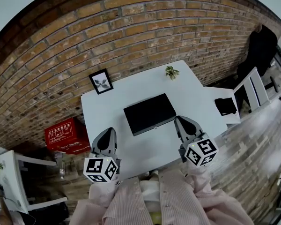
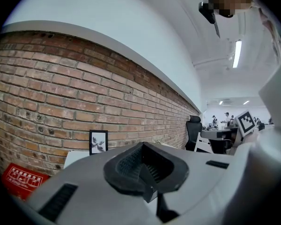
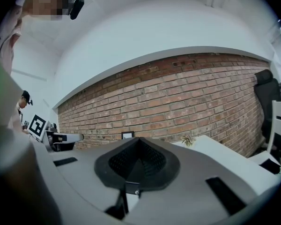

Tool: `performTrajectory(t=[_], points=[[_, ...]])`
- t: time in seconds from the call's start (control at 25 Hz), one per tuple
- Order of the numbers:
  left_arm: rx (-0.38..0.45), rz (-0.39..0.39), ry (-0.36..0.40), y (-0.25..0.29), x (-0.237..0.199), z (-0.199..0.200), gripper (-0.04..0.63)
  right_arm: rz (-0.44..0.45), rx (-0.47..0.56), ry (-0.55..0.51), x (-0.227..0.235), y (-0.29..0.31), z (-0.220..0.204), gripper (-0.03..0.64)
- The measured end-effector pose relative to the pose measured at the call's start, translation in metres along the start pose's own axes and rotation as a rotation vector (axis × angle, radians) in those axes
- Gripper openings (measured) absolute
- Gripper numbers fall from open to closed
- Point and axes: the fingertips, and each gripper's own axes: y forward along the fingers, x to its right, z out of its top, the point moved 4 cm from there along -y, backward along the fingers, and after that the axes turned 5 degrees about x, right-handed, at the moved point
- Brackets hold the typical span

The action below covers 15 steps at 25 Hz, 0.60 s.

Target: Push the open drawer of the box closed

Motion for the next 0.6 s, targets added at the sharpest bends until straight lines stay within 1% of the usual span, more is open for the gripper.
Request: performTrajectory(t=[0.32,0.6], points=[[-0.009,0.026,0.003,-0.0022,-0.0037,-0.0026,-0.005,0.001,0.003,0.016,-0.0015,-0.0005,-0.0015,0.003],[-0.023,0.049,0.007,-0.0039,-0.0056,-0.007,-0.005,-0.016,-0.007,0.02,0.0018,-0.0035,-0.0075,0.003]])
